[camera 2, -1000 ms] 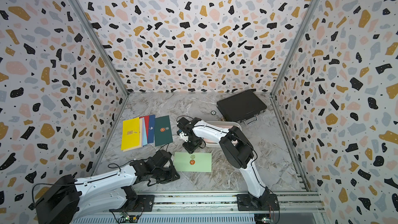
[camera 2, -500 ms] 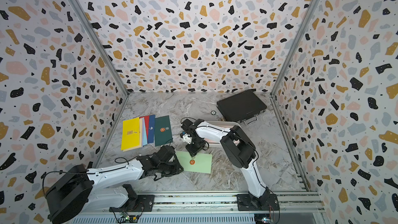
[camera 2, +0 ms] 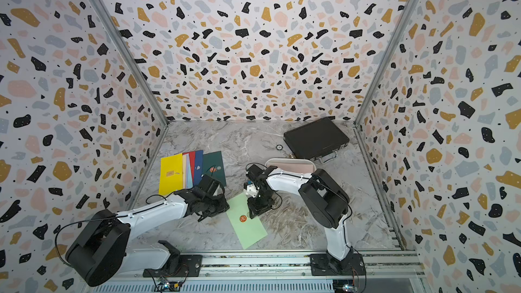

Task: Put the sealed envelopes into the storage box
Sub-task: Adjust the envelope at the center of the board.

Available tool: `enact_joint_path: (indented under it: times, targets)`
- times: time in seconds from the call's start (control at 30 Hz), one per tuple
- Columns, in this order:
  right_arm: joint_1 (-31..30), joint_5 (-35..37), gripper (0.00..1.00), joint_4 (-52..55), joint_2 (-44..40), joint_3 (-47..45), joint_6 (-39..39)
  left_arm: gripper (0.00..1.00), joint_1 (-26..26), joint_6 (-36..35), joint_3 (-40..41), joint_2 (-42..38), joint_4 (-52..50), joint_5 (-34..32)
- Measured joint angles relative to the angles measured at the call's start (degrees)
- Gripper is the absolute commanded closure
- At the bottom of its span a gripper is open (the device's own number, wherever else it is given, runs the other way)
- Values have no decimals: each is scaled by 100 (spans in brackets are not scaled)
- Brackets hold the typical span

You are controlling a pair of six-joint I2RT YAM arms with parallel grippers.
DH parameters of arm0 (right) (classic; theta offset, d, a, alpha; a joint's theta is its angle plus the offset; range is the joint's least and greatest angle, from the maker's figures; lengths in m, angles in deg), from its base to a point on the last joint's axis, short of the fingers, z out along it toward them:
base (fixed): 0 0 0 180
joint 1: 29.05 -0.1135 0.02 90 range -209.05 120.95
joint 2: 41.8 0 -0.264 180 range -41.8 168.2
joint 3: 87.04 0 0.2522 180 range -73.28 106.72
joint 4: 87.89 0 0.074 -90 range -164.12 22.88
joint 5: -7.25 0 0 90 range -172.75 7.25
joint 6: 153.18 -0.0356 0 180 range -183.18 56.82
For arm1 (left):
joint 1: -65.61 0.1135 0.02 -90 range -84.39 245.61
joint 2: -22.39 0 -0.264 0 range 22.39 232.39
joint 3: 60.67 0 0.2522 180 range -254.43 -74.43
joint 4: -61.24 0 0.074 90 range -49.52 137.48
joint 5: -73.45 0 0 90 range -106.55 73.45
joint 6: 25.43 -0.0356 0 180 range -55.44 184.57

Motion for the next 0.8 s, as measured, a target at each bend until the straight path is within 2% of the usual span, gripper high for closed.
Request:
enact_joint_path:
  times: [0.2, 0.4, 0.5, 0.8]
  targets:
    - [-46, 592, 62, -136, -96, -28, -605, 65, -37, -52, 136, -649, -256, 190]
    - [-125, 1012, 63, -140, -76, 85, -874, 70, -505, 422, 868, -1362, -221, 472]
    - [-186, 1130, 64, -146, -17, 155, -970, 72, -597, 634, 1126, -1370, -105, 645]
    - [-337, 1207, 66, -181, 24, 205, -1220, 73, -728, 892, 1156, -1117, 428, 859]
